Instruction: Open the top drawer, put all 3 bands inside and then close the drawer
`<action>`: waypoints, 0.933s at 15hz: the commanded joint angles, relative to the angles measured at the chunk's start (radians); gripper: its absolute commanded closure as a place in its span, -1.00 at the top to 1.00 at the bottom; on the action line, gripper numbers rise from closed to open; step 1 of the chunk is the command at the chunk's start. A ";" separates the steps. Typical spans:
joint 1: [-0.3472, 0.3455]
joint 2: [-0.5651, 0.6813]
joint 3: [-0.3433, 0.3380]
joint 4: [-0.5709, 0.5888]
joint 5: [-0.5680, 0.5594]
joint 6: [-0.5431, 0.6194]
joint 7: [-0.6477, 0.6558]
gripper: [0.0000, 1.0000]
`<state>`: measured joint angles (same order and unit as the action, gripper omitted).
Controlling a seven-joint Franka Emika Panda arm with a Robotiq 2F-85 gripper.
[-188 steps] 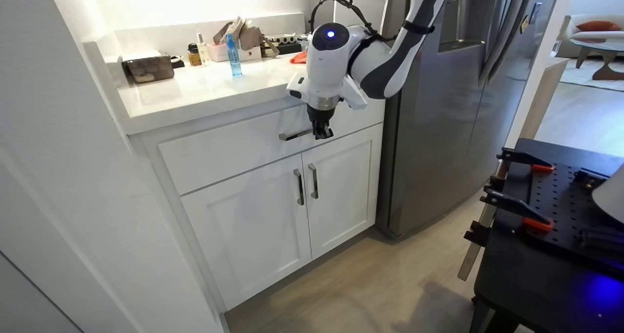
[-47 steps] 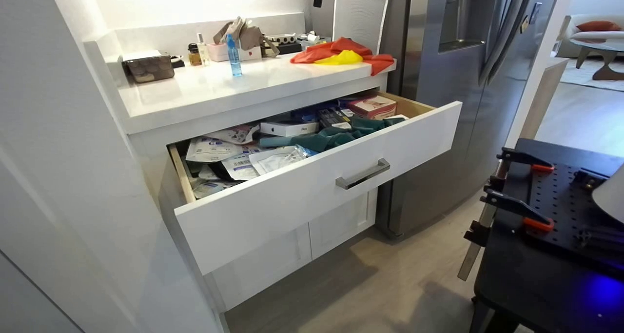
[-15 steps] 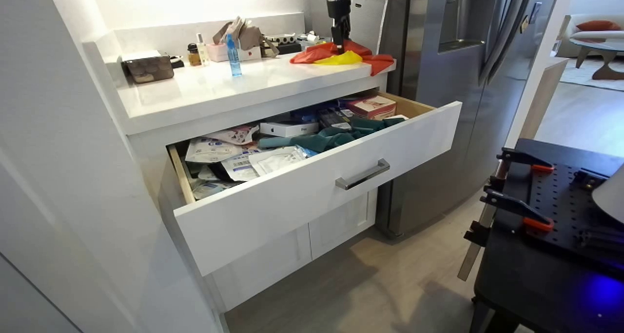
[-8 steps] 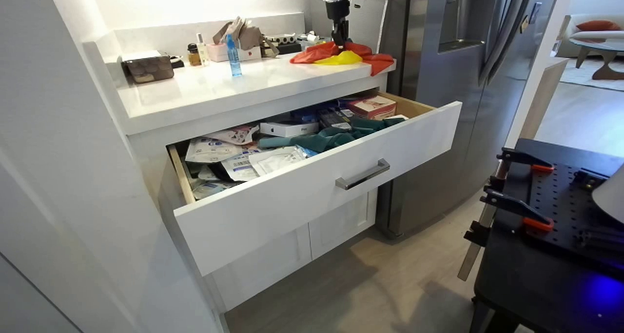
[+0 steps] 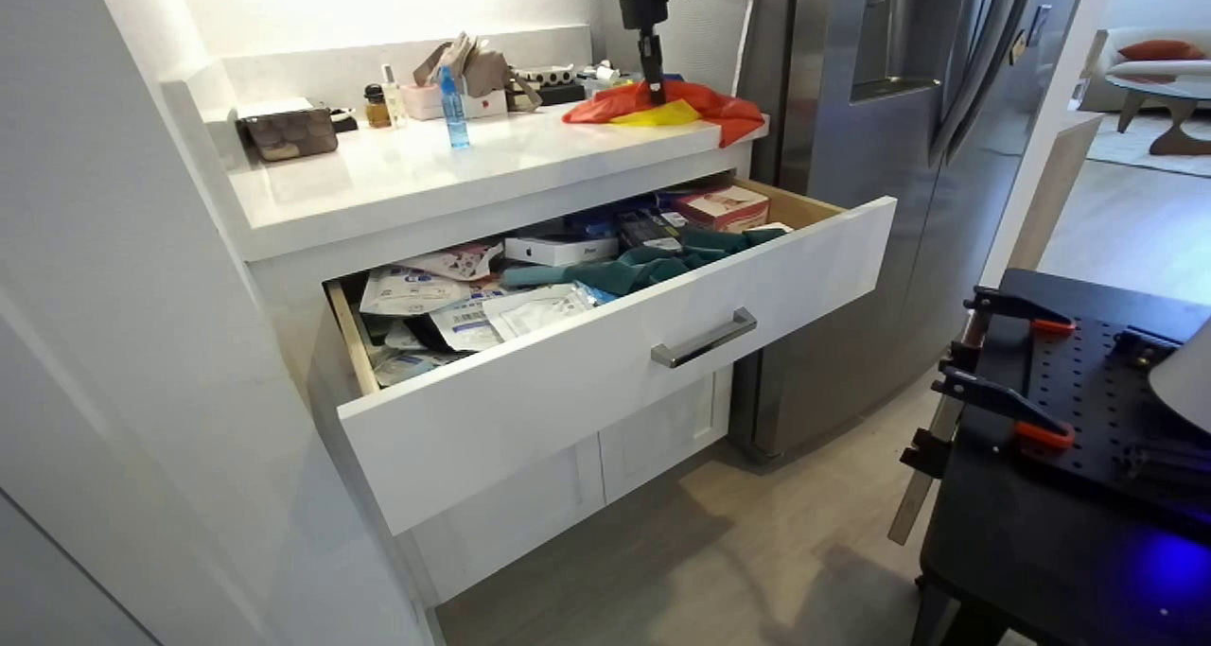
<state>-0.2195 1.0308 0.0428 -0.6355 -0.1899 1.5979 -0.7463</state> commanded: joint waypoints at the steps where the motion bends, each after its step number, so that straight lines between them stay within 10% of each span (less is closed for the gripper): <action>1: 0.005 -0.035 0.038 -0.002 0.011 -0.122 -0.134 -0.99; 14: 0.001 -0.292 0.142 -0.313 0.010 -0.230 -0.256 -0.99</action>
<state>-0.2109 0.8712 0.1651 -0.7578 -0.1900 1.3456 -0.9963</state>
